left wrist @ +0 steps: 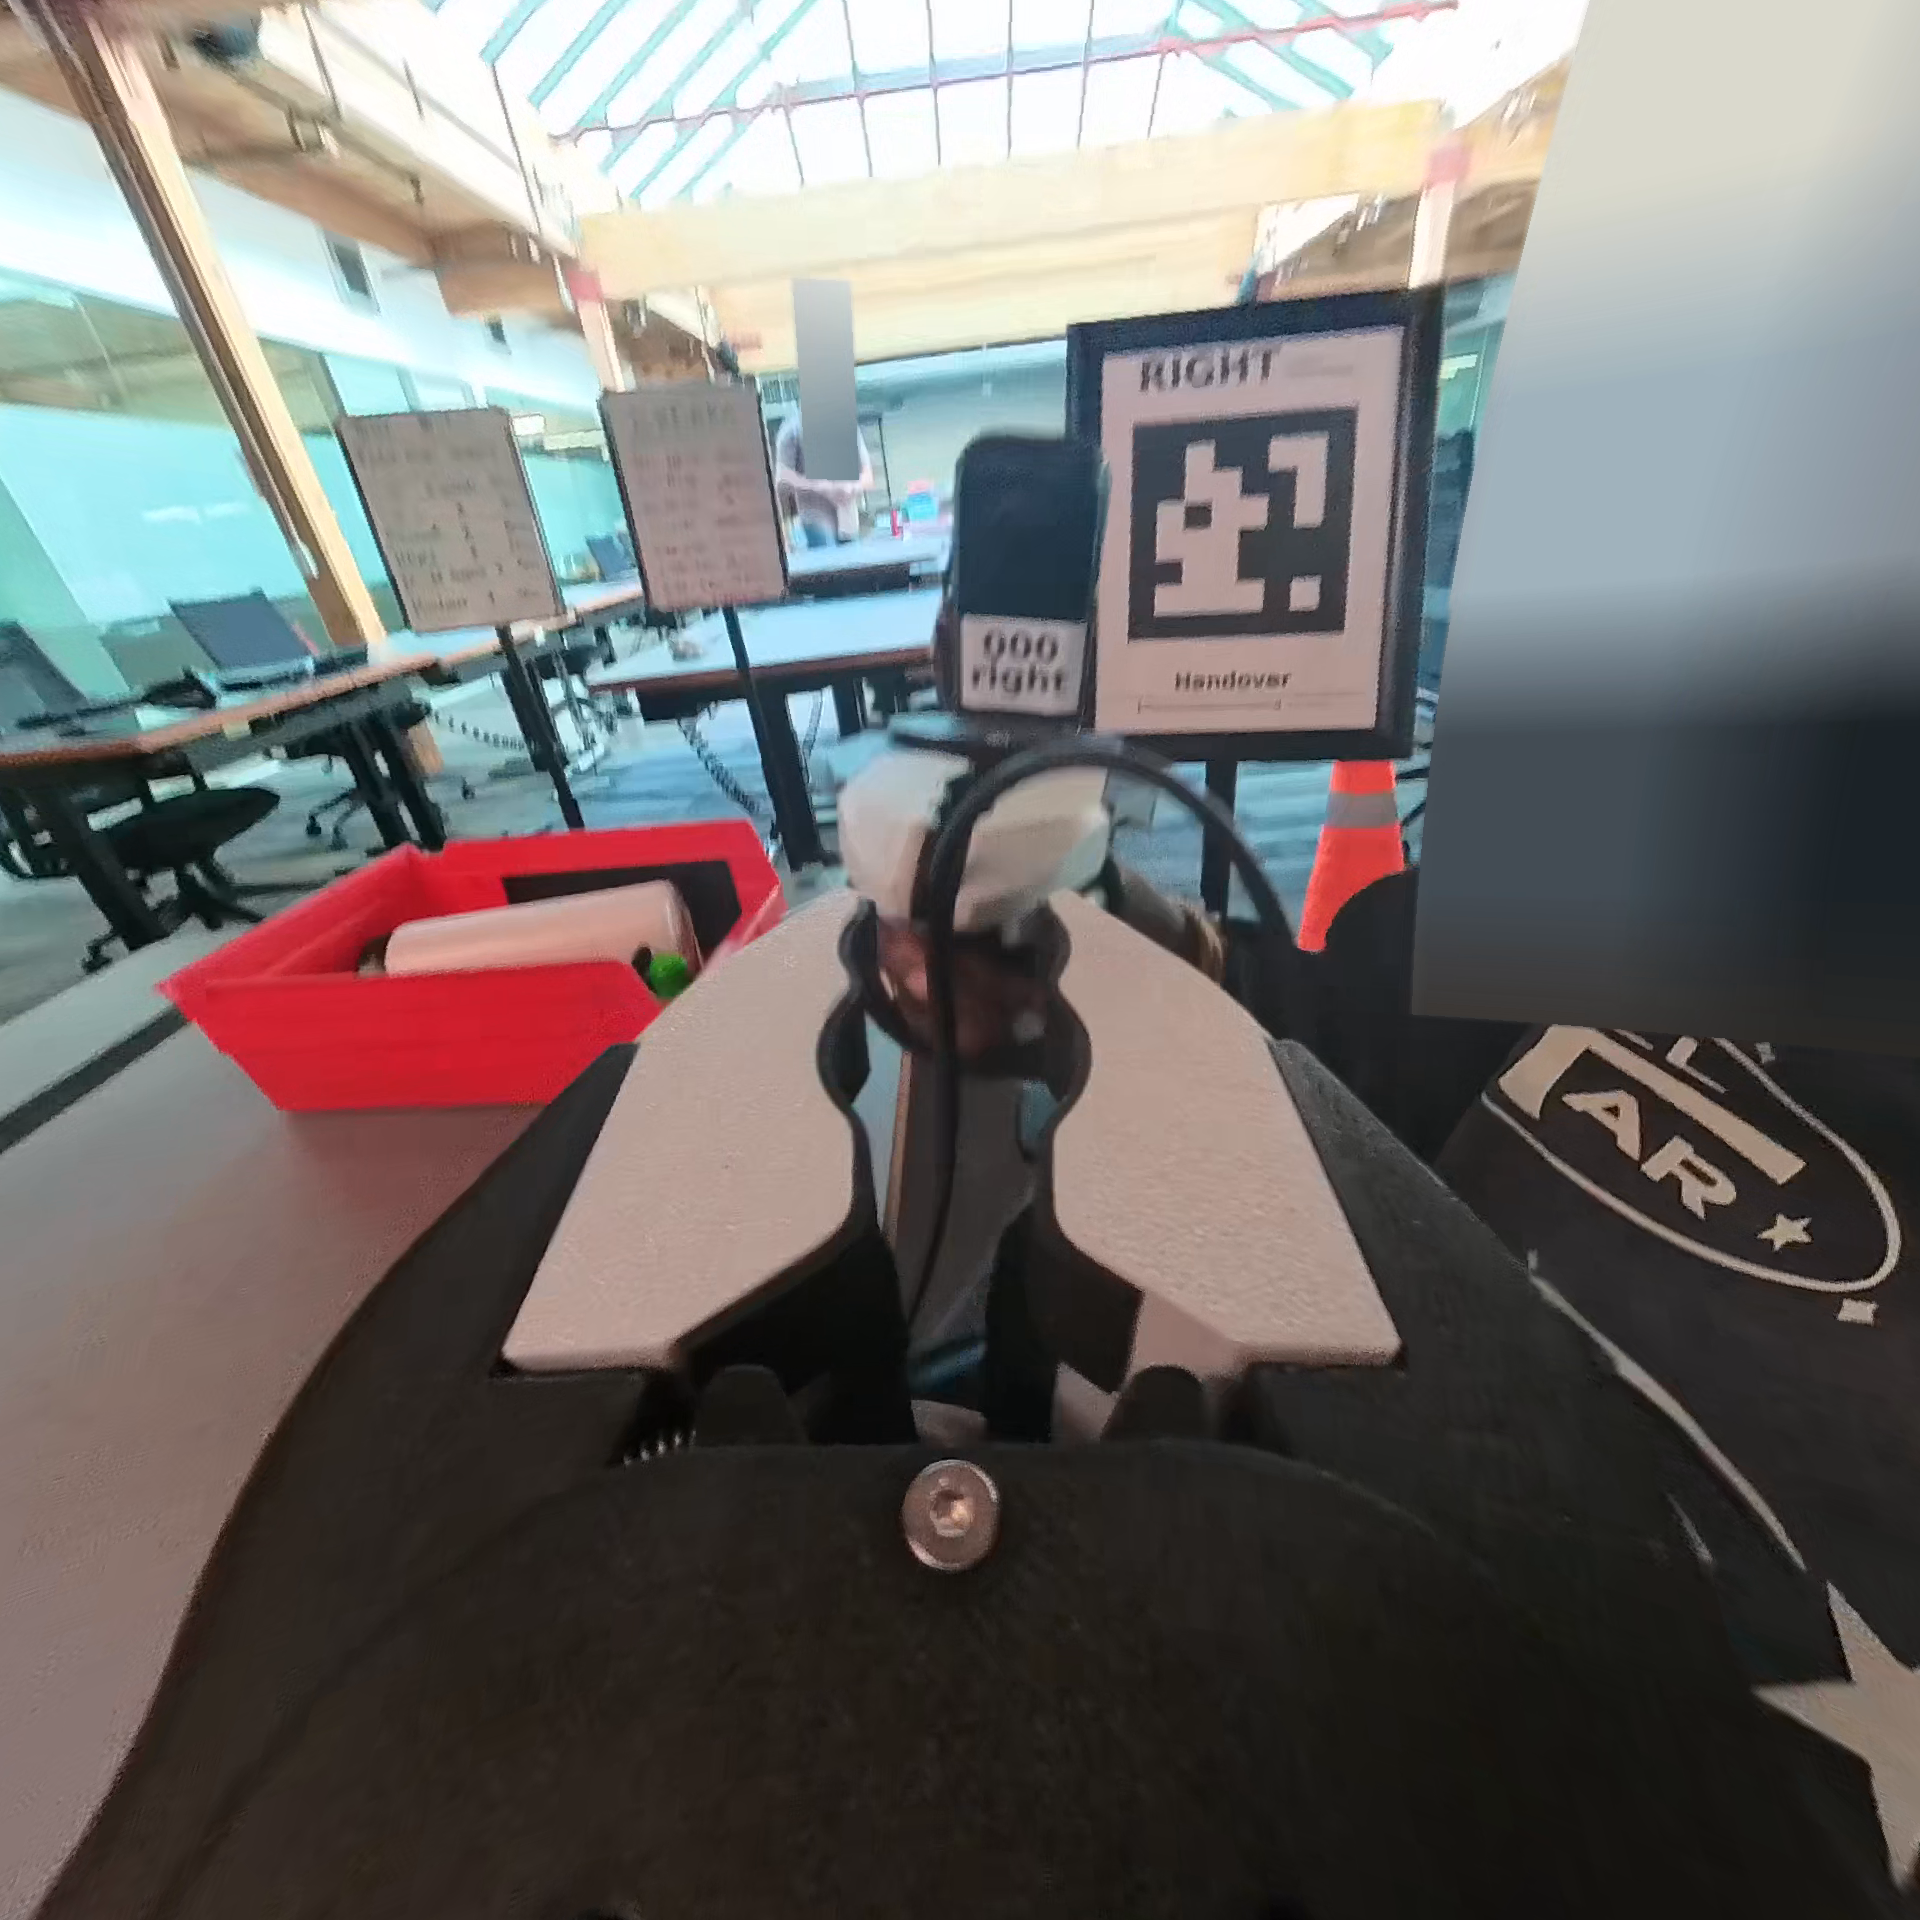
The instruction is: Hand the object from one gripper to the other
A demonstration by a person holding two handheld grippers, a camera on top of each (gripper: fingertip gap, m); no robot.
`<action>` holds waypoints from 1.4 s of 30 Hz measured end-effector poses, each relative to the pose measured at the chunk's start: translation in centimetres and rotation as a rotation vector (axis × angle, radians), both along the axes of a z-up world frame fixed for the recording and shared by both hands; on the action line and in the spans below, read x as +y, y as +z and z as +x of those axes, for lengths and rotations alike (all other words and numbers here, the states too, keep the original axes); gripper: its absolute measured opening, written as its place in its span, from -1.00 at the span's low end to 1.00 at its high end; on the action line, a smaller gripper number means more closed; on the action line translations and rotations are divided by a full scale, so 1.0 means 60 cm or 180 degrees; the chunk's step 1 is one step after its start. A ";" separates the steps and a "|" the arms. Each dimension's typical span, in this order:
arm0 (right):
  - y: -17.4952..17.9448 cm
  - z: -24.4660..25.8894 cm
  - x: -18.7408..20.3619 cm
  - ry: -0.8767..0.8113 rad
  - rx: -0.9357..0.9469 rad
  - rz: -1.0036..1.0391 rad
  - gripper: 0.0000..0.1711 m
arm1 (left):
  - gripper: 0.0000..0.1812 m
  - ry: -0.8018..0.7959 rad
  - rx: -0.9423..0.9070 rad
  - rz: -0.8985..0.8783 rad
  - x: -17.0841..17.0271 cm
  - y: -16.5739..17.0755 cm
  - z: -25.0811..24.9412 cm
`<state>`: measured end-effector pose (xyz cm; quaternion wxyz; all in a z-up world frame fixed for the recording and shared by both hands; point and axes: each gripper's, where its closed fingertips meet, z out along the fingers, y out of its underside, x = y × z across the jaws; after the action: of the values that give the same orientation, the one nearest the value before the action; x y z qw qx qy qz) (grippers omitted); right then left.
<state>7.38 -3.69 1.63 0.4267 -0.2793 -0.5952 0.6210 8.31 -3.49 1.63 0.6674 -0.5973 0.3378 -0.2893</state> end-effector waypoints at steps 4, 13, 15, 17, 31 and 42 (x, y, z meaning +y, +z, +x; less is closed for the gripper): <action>0.018 0.007 0.004 -0.0158 0.0207 0.0047 -0.95 | -0.69 0.0008 0.0365 -0.0332 0.012 -0.042 0.011; 0.025 0.016 0.000 -0.0075 0.0225 -0.0071 -0.76 | -0.95 0.0053 0.0241 -0.0028 0.007 -0.017 0.007; 0.011 0.011 -0.001 0.0029 0.0074 -0.0088 -0.71 | -0.96 0.0007 0.0110 0.0059 0.001 -0.003 0.006; -0.008 0.002 -0.007 0.0142 -0.0115 -0.0077 -0.68 | -0.96 -0.0045 0.0014 0.0103 -0.005 0.006 0.006; 0.001 -0.002 -0.001 -0.0131 0.0128 0.0193 -0.94 | -0.68 -0.0151 -0.0031 -0.0002 -0.009 0.000 -0.005; 0.018 0.015 -0.020 -0.0062 0.0307 0.0254 -0.86 | -0.95 0.0046 0.0205 -0.0103 0.023 -0.031 0.005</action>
<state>8.25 -4.86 2.71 0.4718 -0.2376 -0.5955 0.6052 8.59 -2.09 -0.26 0.6485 -0.6195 0.3500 -0.2704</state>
